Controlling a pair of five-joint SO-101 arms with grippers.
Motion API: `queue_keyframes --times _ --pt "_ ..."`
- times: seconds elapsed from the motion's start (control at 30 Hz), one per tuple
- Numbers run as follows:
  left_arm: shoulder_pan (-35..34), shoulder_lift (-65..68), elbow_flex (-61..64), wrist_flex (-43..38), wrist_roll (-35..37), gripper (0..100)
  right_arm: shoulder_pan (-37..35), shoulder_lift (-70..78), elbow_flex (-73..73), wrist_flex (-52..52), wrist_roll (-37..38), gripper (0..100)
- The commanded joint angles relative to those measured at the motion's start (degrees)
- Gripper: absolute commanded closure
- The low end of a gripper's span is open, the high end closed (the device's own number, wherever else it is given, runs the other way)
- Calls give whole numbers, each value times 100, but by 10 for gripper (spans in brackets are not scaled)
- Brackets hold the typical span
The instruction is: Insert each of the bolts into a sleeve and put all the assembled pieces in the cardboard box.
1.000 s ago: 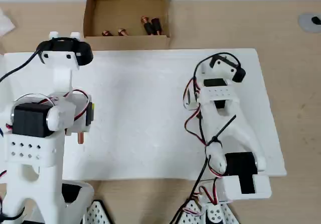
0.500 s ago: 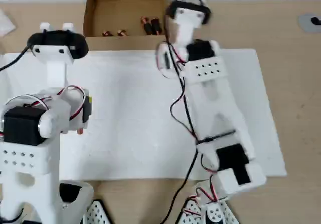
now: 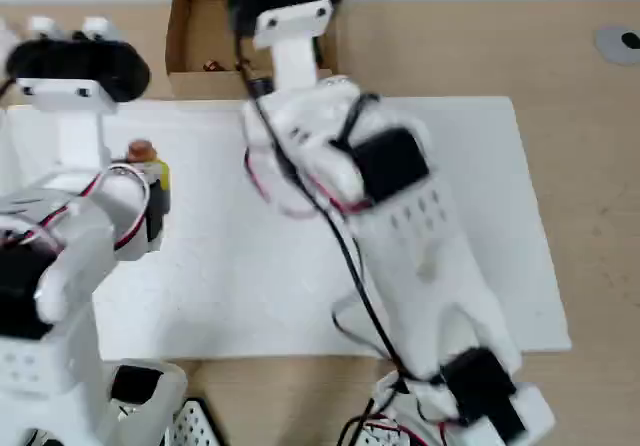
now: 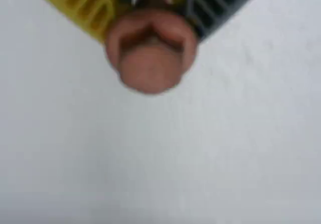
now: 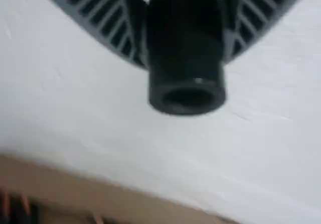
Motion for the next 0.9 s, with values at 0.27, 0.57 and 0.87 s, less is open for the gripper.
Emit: queue_keyframes --times 0.27,0.57,0.87 --pt "-1178 -119 -2303 -809 35 994 -259 -2369 971 -132 721 988" --pt "-1187 -75 -2286 -1002 2057 993 -532 -3969 3582 -2514 1240 988" --pt "105 -119 -1125 -1881 2119 993 -1226 -4541 6633 -5697 2409 988"
